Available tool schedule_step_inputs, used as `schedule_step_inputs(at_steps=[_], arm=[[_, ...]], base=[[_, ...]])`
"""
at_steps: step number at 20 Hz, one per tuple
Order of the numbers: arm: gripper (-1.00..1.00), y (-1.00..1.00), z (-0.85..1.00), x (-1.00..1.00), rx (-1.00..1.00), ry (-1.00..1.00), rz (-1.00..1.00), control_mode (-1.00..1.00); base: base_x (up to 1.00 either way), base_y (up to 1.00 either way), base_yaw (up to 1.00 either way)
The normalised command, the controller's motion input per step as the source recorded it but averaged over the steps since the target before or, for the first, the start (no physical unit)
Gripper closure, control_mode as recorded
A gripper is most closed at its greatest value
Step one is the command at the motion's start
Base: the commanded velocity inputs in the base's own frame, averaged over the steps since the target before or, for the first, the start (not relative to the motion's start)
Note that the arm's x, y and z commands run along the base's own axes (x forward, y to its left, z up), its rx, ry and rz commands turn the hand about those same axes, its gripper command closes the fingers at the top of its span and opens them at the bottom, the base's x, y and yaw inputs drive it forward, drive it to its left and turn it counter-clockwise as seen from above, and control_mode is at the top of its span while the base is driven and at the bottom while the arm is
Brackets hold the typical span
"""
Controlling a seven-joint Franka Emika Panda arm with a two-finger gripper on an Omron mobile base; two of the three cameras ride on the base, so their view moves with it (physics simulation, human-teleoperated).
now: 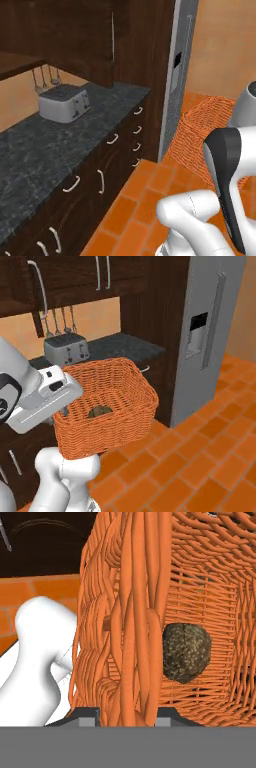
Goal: Open the cabinet, pick up the bread from the cabinet and place it in the basket. Then move the basket to the dining counter.
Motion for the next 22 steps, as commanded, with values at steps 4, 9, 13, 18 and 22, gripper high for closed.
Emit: schedule_step_inputs(at_steps=[4,9,13,18,22], arm=[[1.0,0.0,0.0,0.0,0.0,0.0,0.0,1.0],[1.0,0.0,0.0,0.0,0.0,0.0,0.0,1.0],[1.0,0.0,0.0,0.0,0.0,0.0,0.0,1.0],[1.0,0.0,0.0,0.0,0.0,0.0,0.0,1.0],[1.0,0.0,0.0,0.0,0.0,0.0,0.0,1.0]], base=[[0.0,-0.44,-0.76],[0.0,-0.5,-0.73],[0.26,-0.61,-0.58],[0.77,-0.79,-0.27],[0.92,-0.72,0.01]])
